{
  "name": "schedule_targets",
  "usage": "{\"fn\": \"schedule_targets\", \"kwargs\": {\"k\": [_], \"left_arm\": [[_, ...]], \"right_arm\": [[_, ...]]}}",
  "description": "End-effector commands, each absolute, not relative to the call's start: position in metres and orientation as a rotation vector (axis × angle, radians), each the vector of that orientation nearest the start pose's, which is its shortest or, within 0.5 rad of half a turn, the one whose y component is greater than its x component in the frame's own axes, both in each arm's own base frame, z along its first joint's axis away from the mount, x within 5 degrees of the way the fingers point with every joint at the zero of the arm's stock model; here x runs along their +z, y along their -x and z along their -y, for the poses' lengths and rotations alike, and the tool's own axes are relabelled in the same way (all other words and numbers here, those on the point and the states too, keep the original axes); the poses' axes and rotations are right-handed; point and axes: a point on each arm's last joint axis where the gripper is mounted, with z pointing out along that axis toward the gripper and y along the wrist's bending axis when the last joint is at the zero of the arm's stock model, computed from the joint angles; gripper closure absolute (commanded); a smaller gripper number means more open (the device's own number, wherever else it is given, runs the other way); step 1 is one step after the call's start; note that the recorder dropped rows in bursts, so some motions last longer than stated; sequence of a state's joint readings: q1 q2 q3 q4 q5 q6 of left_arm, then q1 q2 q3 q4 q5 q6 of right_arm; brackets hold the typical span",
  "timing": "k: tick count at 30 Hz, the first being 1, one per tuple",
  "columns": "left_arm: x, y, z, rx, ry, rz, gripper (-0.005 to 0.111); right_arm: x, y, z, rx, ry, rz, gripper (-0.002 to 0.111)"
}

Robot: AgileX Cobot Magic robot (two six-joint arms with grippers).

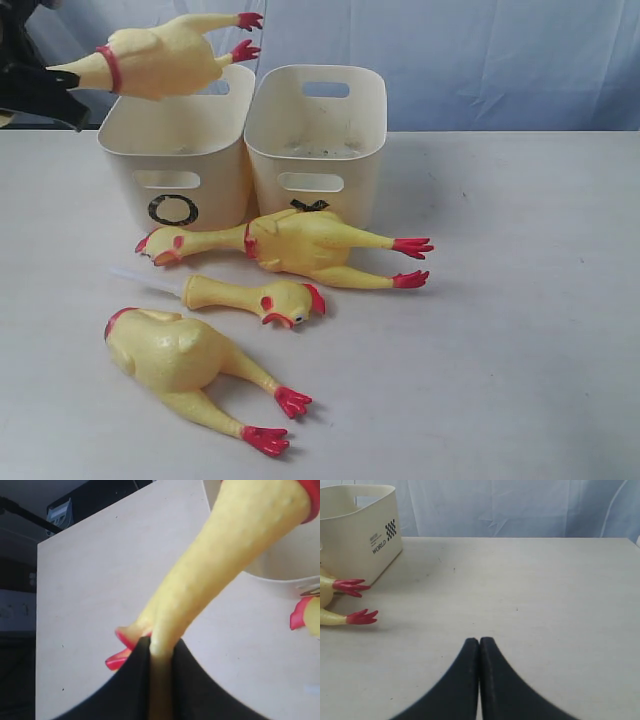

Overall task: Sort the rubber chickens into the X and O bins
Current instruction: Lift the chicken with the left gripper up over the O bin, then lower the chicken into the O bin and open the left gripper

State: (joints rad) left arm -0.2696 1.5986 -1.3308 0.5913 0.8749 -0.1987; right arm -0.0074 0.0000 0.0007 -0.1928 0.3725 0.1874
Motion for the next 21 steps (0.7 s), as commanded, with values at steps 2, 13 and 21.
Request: {"fn": "schedule_targets", "kwargs": {"k": [2,13,21], "left_arm": [[0.317,-0.353,0.052,0.593,-0.348,-2.424,0.107],[0.303,-0.361,0.052,0.648,-0.365,-2.461,0.107],[0.288,-0.367,0.052,0.681,-0.385,-2.504,0.107]], "right_arm": [[0.181,-0.053,0.007,-0.066,-0.061,-1.837,0.108],[0.181,-0.053,0.007,-0.064,-0.062,-1.837,0.108],[0.181,-0.053,0.007,-0.064,-0.062,-1.837,0.108]]}}
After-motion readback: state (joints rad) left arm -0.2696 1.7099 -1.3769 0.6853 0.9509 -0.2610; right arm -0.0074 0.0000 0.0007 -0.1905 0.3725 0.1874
